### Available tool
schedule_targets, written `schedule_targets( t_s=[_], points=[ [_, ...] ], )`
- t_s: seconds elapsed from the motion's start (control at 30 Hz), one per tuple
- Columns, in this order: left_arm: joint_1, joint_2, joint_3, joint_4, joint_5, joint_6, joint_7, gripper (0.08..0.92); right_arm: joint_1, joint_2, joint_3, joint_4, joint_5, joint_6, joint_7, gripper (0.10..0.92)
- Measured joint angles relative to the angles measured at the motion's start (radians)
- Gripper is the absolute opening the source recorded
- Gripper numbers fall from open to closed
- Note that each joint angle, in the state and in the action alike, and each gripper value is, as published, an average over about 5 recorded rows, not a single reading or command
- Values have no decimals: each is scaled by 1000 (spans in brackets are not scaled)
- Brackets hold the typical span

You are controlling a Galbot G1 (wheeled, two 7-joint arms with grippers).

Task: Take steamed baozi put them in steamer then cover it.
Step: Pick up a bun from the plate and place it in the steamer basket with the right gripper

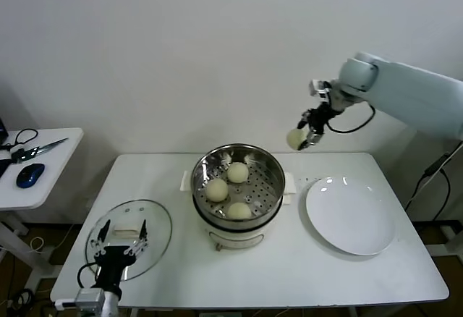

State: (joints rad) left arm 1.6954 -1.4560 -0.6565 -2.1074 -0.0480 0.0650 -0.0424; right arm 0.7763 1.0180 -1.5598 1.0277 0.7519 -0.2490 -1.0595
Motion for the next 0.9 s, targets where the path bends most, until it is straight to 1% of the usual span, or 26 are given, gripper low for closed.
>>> schedule_targets(
  t_s=[0.2, 0.4, 0.6, 0.9],
  points=[
    [4, 2, -2, 10, -12, -11, 8, 823, 47, 110, -95, 43, 110, -37, 38, 670],
    [11, 7, -13, 13, -26, -21, 12, 823, 53, 199, -150, 75, 166, -65, 75, 672],
    [6, 8, -16, 8, -31, -21, 13, 823, 33, 239, -194, 95, 179, -79, 107, 678],
    [2, 8, -19, 11, -34, -20, 14, 823, -13, 259, -231, 106, 152, -91, 136, 685]
  ],
)
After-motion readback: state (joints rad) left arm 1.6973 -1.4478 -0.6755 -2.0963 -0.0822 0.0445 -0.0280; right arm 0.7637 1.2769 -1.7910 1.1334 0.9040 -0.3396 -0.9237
